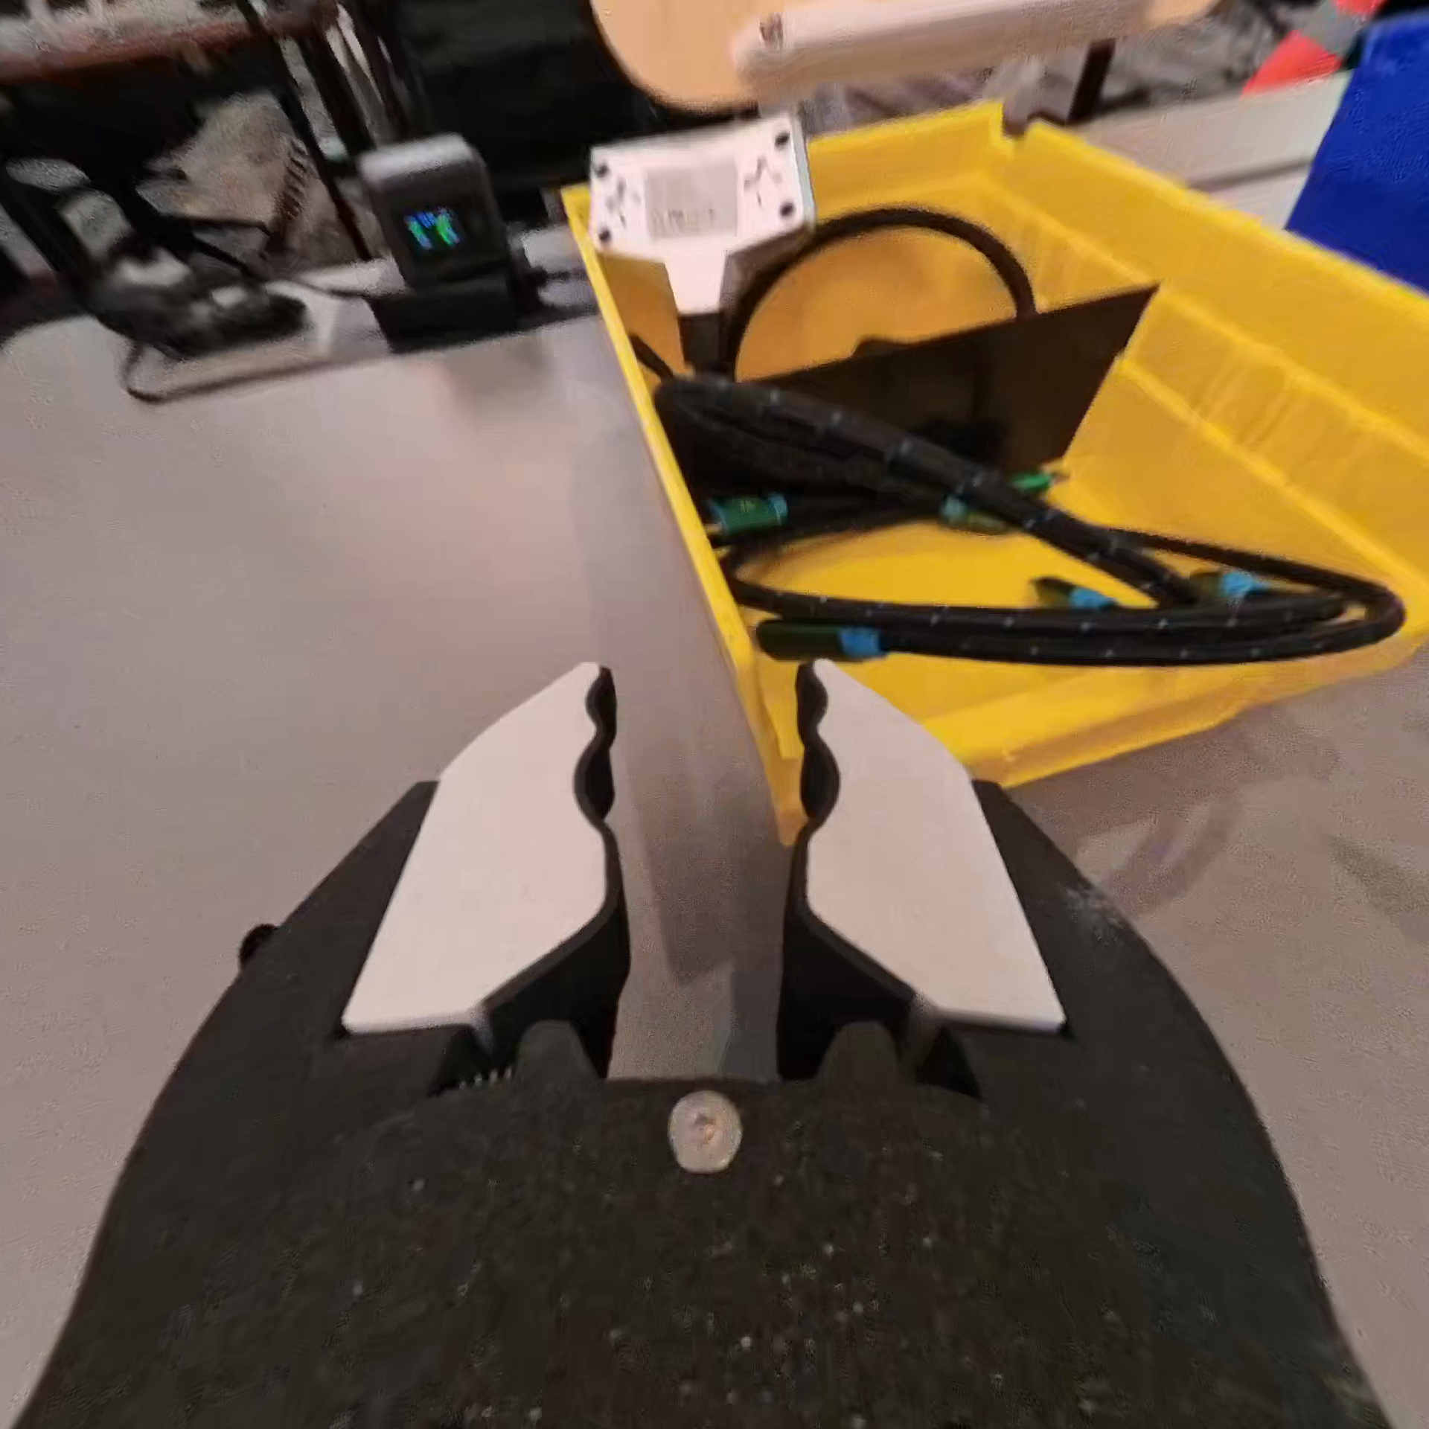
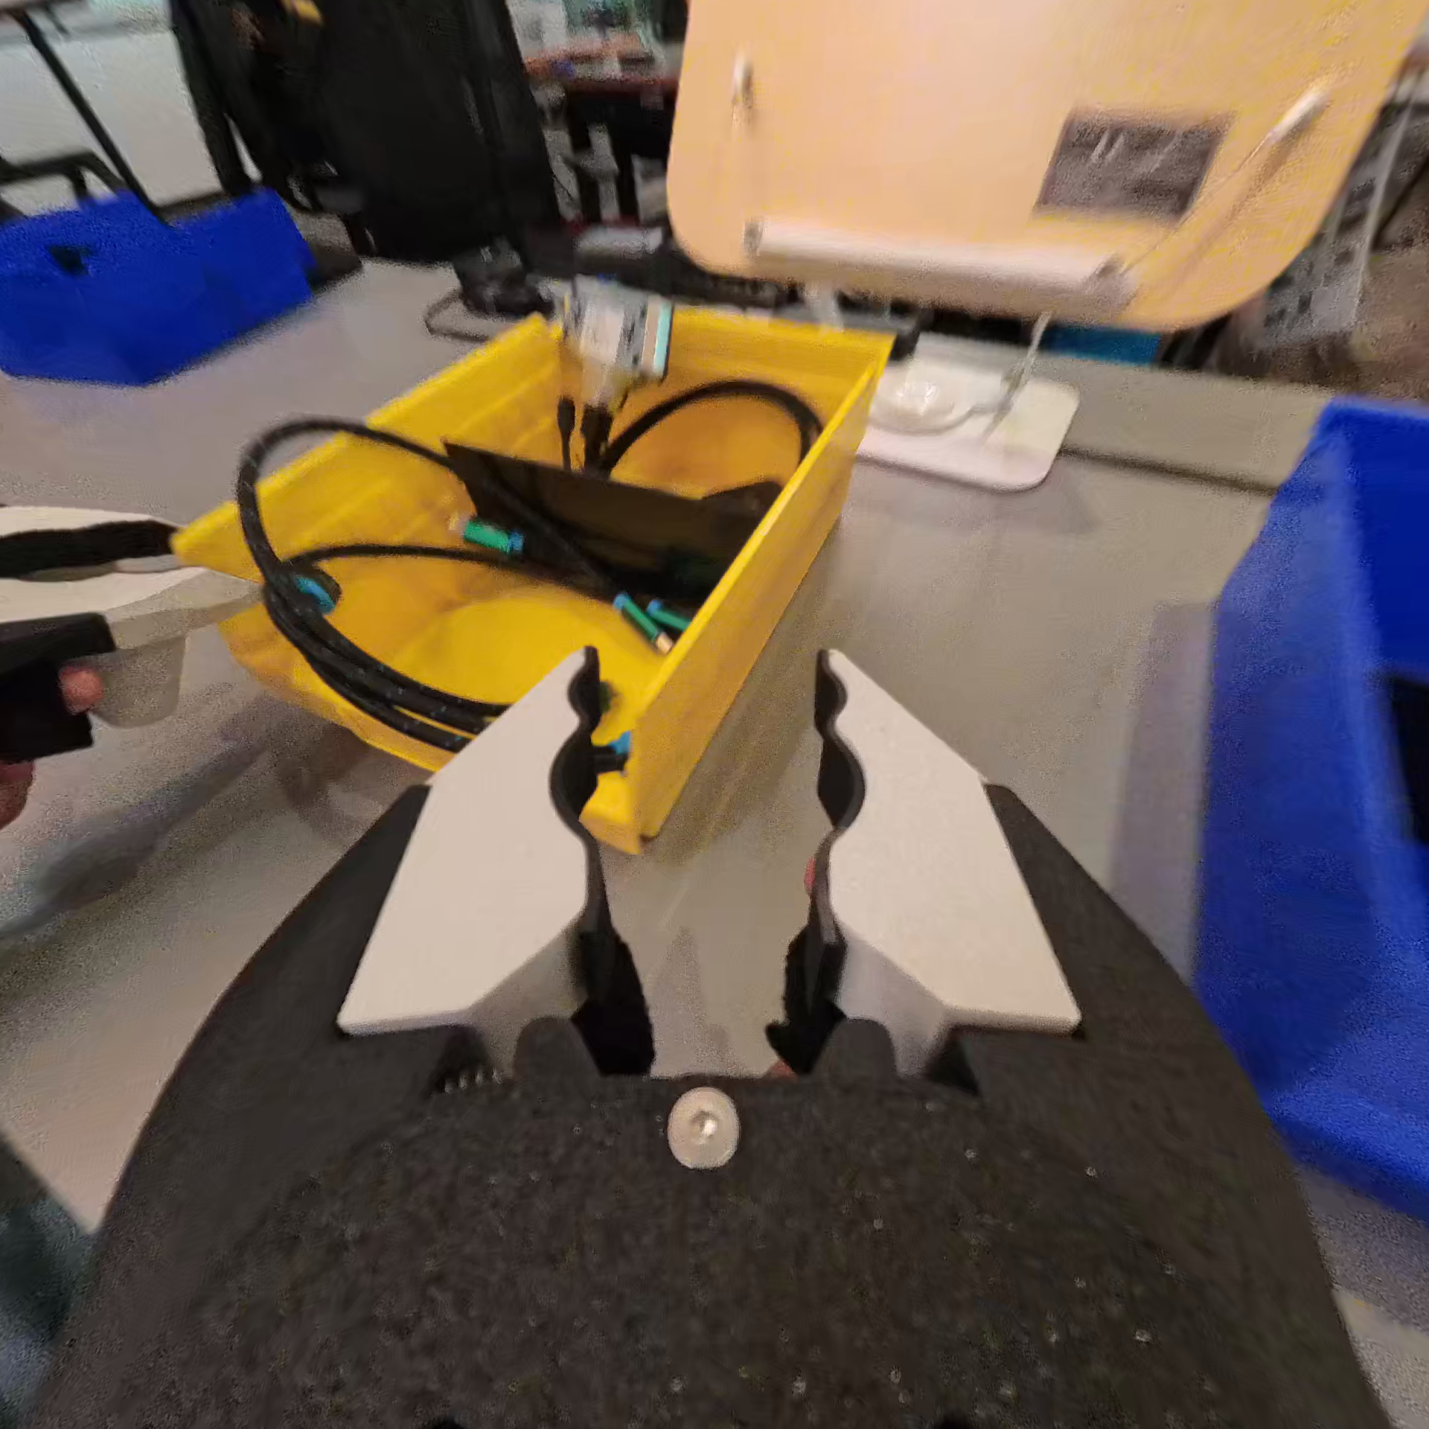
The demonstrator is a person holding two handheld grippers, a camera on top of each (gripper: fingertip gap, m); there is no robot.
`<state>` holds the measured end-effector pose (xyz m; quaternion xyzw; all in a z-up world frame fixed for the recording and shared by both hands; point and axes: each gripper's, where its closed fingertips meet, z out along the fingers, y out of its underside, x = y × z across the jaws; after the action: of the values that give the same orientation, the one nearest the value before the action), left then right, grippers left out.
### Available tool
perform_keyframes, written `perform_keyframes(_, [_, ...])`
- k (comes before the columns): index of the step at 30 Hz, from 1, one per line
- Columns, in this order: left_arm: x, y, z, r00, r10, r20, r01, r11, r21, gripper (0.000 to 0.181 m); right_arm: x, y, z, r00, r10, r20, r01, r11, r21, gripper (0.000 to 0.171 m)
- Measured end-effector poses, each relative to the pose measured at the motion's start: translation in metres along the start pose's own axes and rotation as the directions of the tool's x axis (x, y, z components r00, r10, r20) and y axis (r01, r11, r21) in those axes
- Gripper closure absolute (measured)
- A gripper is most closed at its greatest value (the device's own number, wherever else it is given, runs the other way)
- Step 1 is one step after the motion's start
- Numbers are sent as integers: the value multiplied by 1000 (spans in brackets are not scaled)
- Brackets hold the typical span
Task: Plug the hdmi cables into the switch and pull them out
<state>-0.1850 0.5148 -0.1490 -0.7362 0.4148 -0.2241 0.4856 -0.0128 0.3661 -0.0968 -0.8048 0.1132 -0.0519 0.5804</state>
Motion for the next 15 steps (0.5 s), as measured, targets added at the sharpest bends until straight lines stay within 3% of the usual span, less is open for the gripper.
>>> perform_keyframes(3, [24,12,14,976,-116,-182,102,991,-85,137,-18,36,39,997,30,-66,-35,997,-72,123])
perform_keyframes(5, [21,9,20,976,-140,-165,129,989,-77,149,-7,47,56,981,35,-190,-53,994,-91,139])
perform_keyframes(6, [18,9,24,983,-110,-144,99,992,-78,149,-2,45,60,970,33,-242,-52,996,-72,158])
perform_keyframes(7, [11,8,27,993,-71,-99,64,995,-71,161,-2,43,63,965,33,-262,-48,998,-51,167])
perform_keyframes(10, [-8,6,31,999,26,19,-24,995,-95,177,-10,40,65,938,28,-345,-49,997,-52,169])
perform_keyframes(15, [-67,-6,9,997,-38,63,40,999,-19,178,-63,10,75,925,22,-380,-8,999,38,169])
